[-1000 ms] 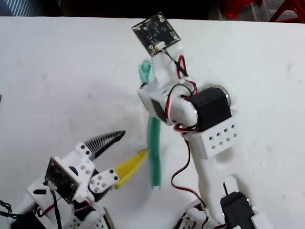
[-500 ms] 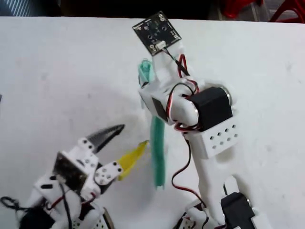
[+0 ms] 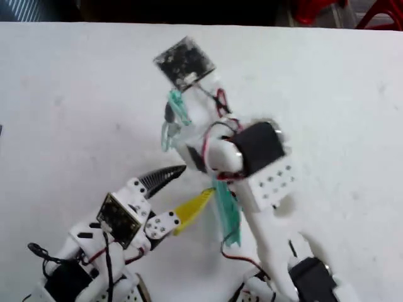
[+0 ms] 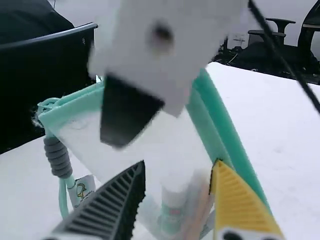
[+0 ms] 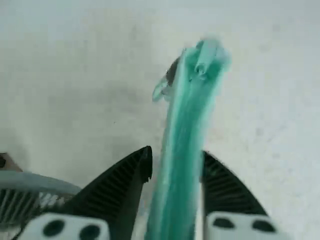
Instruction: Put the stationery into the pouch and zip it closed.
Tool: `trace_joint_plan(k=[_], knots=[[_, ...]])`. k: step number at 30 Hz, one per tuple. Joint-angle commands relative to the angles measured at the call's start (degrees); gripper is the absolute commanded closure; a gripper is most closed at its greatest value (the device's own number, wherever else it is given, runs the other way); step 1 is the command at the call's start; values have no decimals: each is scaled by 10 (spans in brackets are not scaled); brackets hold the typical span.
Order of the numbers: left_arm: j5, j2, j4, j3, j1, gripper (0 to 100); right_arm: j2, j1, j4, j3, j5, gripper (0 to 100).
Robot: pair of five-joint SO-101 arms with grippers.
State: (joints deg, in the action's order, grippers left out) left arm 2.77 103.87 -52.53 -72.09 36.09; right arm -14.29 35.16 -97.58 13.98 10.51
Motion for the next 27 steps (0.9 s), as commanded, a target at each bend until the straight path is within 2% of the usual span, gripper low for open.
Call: trace_joint_plan(k=[1,4,7,8,9,17,21,27], knots=[[5,-11,22,-2,8,775,-13,17,-12,-8,4,800],[6,-10,25,-10,8,775,-11,21,-13,-10,11,834],[6,-9,39,-22,7,775,-7,10,-12,-10,61,974],[6,-9,39,-22,5,775,-7,0,-12,-9,68,993],[6,-8,36,-19,5,775,-7,-14,-11,-6,68,967],[6,-7,-5,18,2,775,-7,-142,59,-10,63,981],[6,-7,-4,30,-42,812,-13,-158,71,-5,-9,981],[-6,-7,55,26,-178,888,-12,-156,125,-46,-110,981]])
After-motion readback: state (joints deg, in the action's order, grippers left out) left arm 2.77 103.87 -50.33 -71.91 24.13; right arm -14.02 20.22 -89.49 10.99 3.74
